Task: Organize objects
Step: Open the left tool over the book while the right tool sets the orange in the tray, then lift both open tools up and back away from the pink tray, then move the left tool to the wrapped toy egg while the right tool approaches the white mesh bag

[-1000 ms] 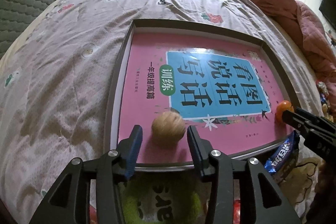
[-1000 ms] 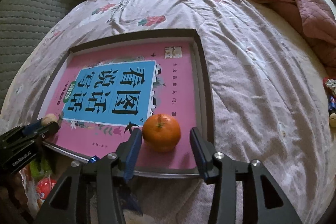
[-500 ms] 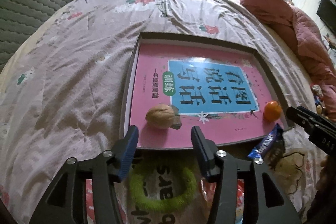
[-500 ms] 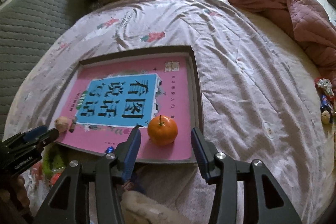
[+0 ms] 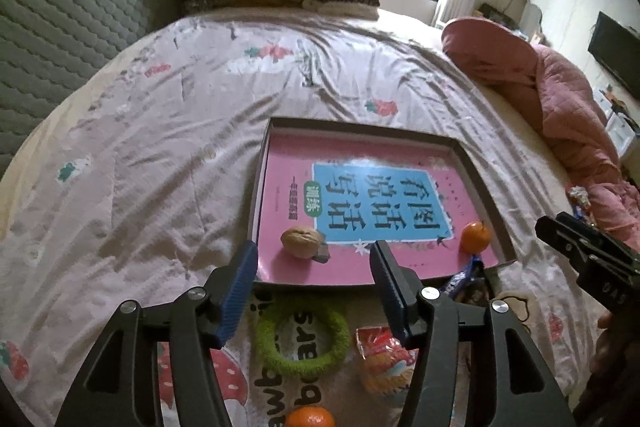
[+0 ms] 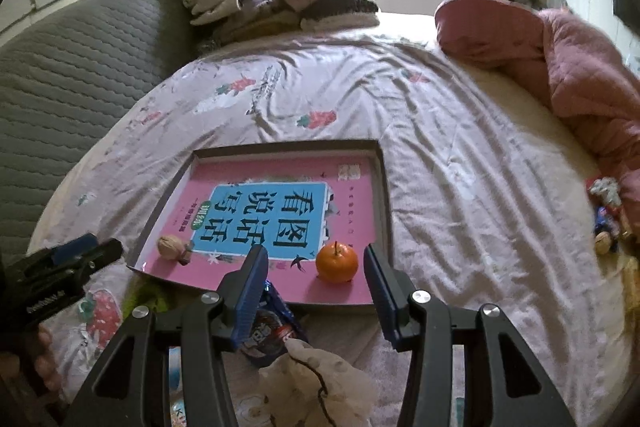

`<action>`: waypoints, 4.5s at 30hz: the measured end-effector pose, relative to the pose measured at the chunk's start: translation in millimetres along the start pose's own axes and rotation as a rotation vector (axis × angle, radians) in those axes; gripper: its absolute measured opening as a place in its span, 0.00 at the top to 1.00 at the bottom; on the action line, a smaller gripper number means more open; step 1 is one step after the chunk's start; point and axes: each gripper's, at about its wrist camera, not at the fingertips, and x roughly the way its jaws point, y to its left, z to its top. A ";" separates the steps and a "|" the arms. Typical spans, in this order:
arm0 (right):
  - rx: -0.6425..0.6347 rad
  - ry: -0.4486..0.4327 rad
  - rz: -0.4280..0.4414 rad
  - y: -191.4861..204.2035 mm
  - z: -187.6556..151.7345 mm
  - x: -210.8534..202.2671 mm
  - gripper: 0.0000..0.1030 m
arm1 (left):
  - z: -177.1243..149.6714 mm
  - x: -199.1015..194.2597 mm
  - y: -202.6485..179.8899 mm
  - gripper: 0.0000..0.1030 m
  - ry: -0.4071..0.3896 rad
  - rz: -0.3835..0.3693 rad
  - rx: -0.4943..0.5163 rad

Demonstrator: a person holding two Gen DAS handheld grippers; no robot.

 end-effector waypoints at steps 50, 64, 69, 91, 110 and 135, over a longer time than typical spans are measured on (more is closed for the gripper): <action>-0.033 0.008 0.020 2.3 -59.3 -33.3 0.47 | -76.9 -41.7 4.1 0.41 -0.007 -0.006 0.036; -0.034 0.040 0.028 -1.5 -80.0 -29.4 0.47 | -104.7 -40.5 -5.7 0.41 0.024 -0.013 0.069; -0.028 0.049 0.028 -2.8 -87.4 -27.6 0.47 | -112.5 -42.2 -15.2 0.41 0.023 -0.025 0.089; -0.025 0.079 0.022 -7.9 -113.3 -22.4 0.47 | -142.8 -42.6 -51.2 0.41 0.031 -0.083 0.175; -0.045 0.075 0.022 -2.7 -129.6 -27.5 0.47 | -159.3 -45.3 -62.8 0.41 0.029 -0.104 0.200; -0.004 0.105 0.008 -14.4 -131.0 -5.7 0.47 | -160.0 -14.5 -67.4 0.41 0.084 -0.131 0.194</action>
